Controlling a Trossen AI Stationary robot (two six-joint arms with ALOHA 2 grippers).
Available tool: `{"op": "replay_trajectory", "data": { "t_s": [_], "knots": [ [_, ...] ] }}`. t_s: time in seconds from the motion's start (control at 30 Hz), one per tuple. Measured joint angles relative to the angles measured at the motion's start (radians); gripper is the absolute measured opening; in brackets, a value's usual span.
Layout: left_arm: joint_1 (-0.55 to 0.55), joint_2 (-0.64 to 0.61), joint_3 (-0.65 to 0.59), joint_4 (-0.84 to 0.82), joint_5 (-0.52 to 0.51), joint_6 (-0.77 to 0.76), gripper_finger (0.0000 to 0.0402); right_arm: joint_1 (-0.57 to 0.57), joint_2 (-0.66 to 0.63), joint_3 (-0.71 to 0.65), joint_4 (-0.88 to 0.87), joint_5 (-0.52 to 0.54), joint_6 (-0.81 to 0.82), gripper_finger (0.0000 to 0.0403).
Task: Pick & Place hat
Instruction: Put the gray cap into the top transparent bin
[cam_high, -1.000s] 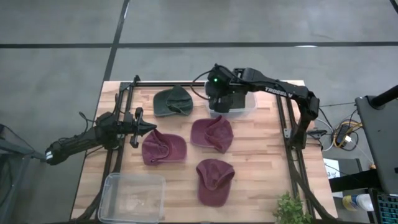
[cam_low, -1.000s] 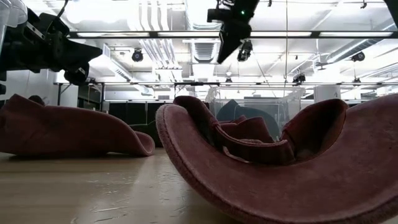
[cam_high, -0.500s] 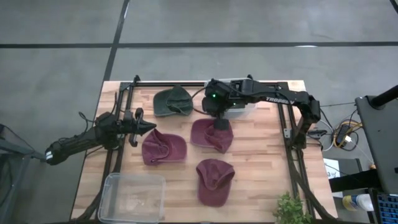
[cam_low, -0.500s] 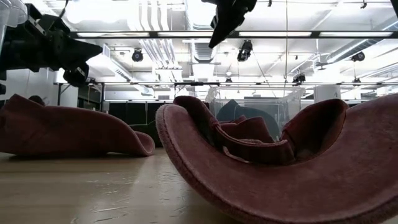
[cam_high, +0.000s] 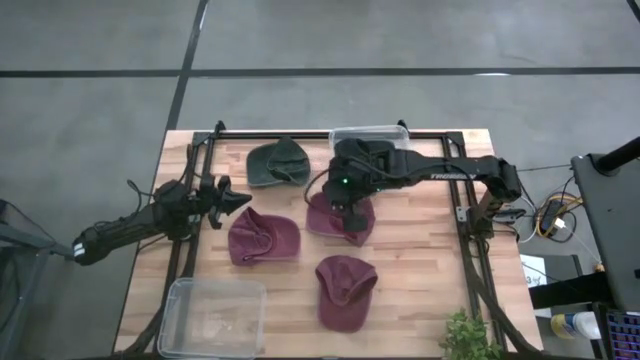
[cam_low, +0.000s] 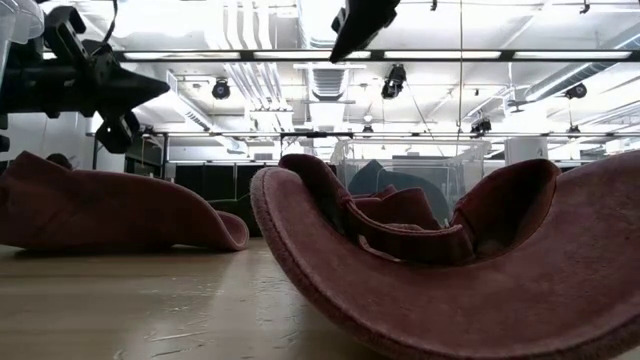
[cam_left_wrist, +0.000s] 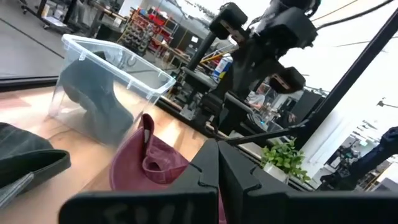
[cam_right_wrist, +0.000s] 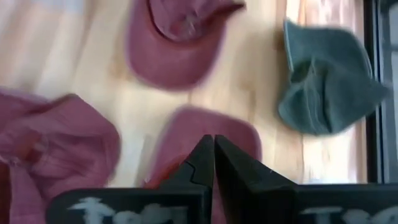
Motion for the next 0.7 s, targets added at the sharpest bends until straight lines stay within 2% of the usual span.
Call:
{"op": "replay_trajectory", "data": {
  "t_s": [0.13,0.33,0.47,0.57,0.7],
  "knots": [
    [0.0,0.0,0.001,0.029,-0.026,0.027,0.0,0.012,-0.089,-0.136,0.233,-0.044,-0.009,0.0008],
    [0.0,0.007,0.023,0.024,-0.03,-0.05,0.0,0.014,-0.272,-0.409,0.524,-0.048,0.019,0.0008],
    [0.0,0.024,0.047,0.023,-0.049,-0.02,0.0003,0.017,-0.367,-0.568,0.692,-0.05,0.057,0.0008],
    [0.0,0.056,0.08,0.024,-0.057,0.05,0.0019,0.017,-0.414,-0.666,0.786,-0.05,0.089,0.0008],
    [0.0,0.134,0.142,0.023,-0.064,0.084,0.006,0.017,-0.454,-0.763,0.855,-0.051,0.121,0.0008]
  ]
}}
